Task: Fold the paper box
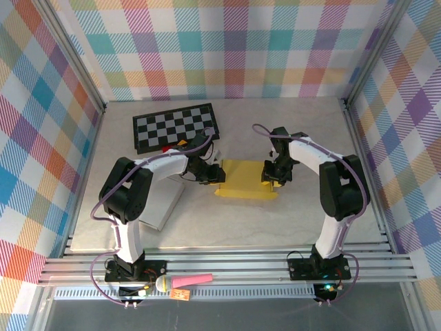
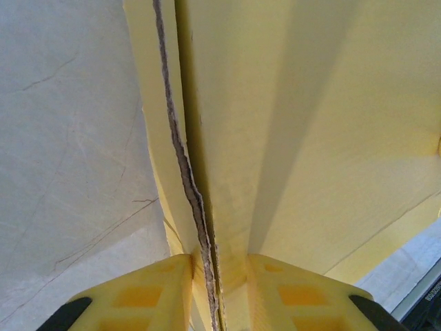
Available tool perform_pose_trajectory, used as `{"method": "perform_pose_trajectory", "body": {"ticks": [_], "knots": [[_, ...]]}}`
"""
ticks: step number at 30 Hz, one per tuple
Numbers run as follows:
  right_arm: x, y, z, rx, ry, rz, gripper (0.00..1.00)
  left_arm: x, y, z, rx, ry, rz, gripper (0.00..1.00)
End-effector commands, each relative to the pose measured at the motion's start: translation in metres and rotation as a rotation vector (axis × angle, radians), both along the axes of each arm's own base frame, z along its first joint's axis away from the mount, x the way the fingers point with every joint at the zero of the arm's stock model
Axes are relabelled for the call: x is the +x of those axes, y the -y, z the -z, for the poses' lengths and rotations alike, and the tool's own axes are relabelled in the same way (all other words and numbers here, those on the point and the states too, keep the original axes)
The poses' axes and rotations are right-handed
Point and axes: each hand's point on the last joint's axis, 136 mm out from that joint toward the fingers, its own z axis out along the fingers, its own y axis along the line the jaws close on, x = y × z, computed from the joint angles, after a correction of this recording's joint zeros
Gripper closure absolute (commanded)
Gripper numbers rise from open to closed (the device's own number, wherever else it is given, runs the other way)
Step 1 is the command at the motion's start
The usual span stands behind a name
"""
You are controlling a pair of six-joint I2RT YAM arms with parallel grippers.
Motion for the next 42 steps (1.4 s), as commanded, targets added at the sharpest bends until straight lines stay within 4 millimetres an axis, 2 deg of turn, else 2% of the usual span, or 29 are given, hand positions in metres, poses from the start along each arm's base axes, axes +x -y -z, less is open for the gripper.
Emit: {"method": "perform_pose_trajectory", "body": {"ticks": [1,10,15,16,22,27,31,36,40,42], "knots": [[0.006,-0.007,0.008,0.018,0.0,-0.025,0.68,-0.01,0.007,0.013,0.008,-0.034,0.031,0.76],[-0.002,-0.006,0.018,0.019,-0.029,-0.022,0.79,-0.014,0.011,0.014,-0.015,-0.041,0.028,0.81],[-0.001,-0.007,0.019,0.022,-0.035,-0.022,0.79,-0.017,0.01,0.017,-0.002,-0.047,0.031,0.82],[-0.001,-0.007,0.018,0.02,-0.032,-0.023,0.78,-0.017,0.009,0.019,0.006,-0.048,0.031,0.83],[0.009,-0.002,-0.007,0.053,0.045,0.012,0.53,-0.02,0.001,0.023,0.037,-0.042,0.028,0.9],[0.024,0.006,-0.023,0.174,0.131,0.073,0.34,-0.018,-0.002,0.02,0.04,-0.03,0.016,0.93],[0.035,0.006,-0.018,0.299,0.142,0.115,0.27,-0.014,-0.003,0.015,0.014,-0.022,-0.001,0.93],[0.049,-0.011,-0.017,0.441,0.176,0.084,0.16,-0.011,-0.005,0.016,-0.038,-0.035,-0.031,0.93],[0.052,-0.014,-0.007,0.453,0.141,0.076,0.15,-0.012,-0.012,0.019,-0.052,-0.053,-0.061,0.93],[0.052,-0.018,-0.009,0.486,0.147,0.067,0.15,-0.009,-0.014,0.019,-0.073,-0.041,-0.078,0.93]]}}
